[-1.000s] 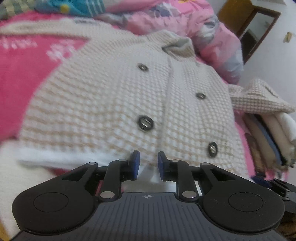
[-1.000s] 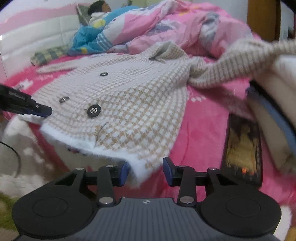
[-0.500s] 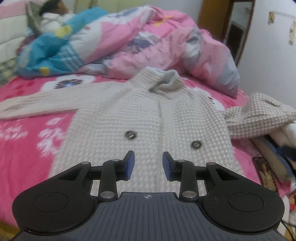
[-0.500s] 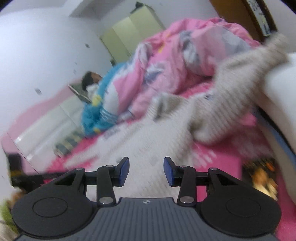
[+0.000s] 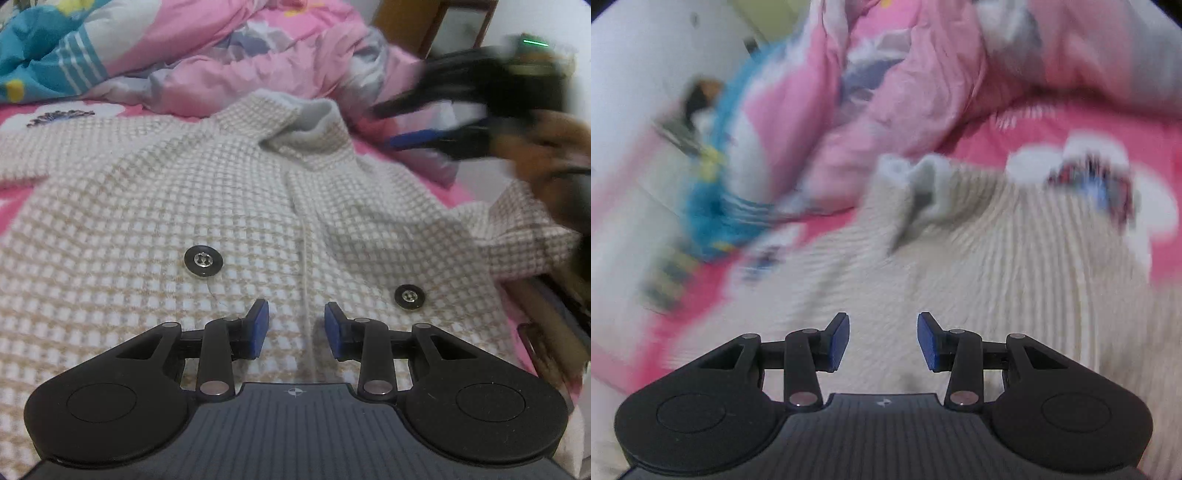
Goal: Fold clothes
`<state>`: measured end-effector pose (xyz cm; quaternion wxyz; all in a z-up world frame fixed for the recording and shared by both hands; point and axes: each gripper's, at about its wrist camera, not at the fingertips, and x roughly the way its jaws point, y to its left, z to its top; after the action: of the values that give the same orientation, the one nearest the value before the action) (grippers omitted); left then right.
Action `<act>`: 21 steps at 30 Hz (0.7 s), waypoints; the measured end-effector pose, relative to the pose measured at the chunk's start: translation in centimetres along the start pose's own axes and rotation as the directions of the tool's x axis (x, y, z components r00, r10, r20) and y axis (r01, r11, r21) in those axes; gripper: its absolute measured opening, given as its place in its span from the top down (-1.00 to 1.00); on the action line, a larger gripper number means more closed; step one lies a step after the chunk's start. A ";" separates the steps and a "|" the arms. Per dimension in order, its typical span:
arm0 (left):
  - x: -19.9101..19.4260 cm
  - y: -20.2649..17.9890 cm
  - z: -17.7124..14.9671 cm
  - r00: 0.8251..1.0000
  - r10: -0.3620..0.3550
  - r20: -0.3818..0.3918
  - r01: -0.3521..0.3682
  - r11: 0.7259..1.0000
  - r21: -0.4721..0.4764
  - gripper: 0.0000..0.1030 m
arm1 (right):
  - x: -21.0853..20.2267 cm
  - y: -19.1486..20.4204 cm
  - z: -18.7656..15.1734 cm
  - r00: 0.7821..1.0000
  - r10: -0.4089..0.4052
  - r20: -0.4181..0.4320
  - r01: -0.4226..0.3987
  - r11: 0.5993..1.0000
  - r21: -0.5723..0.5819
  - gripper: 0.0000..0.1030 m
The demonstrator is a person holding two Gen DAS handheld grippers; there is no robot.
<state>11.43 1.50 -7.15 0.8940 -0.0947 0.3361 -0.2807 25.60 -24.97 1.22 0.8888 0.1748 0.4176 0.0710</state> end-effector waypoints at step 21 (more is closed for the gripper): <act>-0.6 1.6 -1.9 0.971 -0.233 0.062 0.235 0.971 -0.034 0.36 | 9.4 -3.5 4.8 0.960 -0.150 0.235 0.182 0.975 -0.124 0.79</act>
<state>10.50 3.22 -8.82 0.8619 -0.1599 0.3023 -0.3744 35.30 -26.87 -4.00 0.9434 0.0810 0.3215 0.0061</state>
